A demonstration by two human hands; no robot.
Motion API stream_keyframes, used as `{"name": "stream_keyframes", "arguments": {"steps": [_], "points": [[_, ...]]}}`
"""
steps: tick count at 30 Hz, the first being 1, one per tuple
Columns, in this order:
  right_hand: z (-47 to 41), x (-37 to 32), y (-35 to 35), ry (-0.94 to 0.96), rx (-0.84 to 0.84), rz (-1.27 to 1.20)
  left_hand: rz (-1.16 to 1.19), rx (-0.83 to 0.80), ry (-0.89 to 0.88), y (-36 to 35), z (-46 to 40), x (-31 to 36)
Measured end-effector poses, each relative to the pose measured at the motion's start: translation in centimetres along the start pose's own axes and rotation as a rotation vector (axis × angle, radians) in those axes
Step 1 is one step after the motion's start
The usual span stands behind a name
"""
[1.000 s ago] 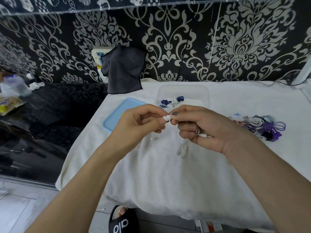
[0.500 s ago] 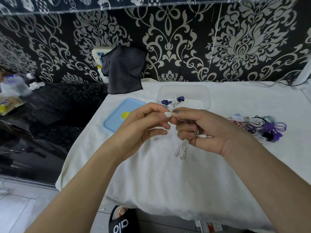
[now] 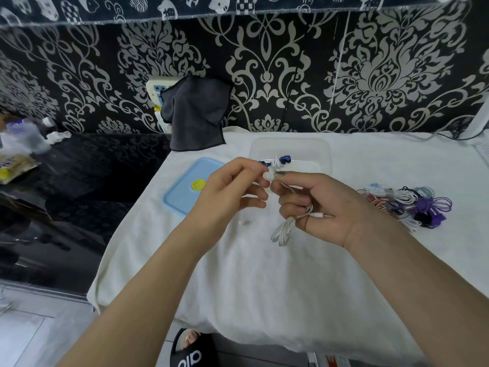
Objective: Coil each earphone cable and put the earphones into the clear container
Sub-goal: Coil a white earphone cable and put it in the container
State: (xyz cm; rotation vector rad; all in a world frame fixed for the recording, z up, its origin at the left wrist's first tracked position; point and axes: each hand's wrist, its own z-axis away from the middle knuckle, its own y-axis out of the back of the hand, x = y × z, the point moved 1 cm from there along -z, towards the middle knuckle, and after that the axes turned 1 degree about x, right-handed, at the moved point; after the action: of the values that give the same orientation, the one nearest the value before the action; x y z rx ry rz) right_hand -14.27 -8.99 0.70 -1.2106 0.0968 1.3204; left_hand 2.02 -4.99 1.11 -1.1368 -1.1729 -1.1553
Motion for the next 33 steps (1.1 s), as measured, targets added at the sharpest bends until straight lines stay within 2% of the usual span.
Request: {"name": "stream_keyframes", "arguments": {"steps": [3, 5, 7, 10, 13, 16, 18, 23, 29, 33], "points": [[-0.3, -1.5, -0.2, 0.091, 0.062, 0.045, -0.101, 0.207, -0.043, 0.1, -1.4, -0.1], [-0.9, -3.3, -0.5, 0.162, 0.099, 0.090, -0.319, 0.340, -0.088, 0.5, -2.8, -0.8], [-2.2, -5.5, -0.7, 0.222, 0.145, 0.194, -0.544, 0.380, -0.079, 0.7, -4.0, -1.8], [-5.9, -8.2, -0.5, 0.243, 0.309, 0.487, -0.696, 0.333, -0.075, 0.6, -5.3, -3.2], [-9.6, -9.7, 0.0, 0.127, 0.458, 0.688, -0.734, 0.281, -0.085, 0.5, -5.9, -4.0], [-11.6, -9.7, 0.3, 0.020, 0.533, 0.888, -0.841, 0.259, -0.125, 0.2, -5.9, -4.4], [-12.4, -8.9, 0.1, -0.043, 0.521, 0.947, -0.893, 0.253, -0.155, -0.1, -5.9, -4.5], [-13.6, -7.0, -0.2, -0.075, 0.449, 0.812, -0.949, 0.254, -0.150, -0.9, -6.0, -4.3], [-12.0, -7.2, -1.5, -0.097, 0.417, 0.944, -1.046, 0.273, -0.134, -1.5, -5.9, -4.2], [-9.9, -8.2, -1.6, -0.013, 0.445, 1.135, -1.120, 0.229, -0.132, -1.6, -5.4, -4.2]]}}
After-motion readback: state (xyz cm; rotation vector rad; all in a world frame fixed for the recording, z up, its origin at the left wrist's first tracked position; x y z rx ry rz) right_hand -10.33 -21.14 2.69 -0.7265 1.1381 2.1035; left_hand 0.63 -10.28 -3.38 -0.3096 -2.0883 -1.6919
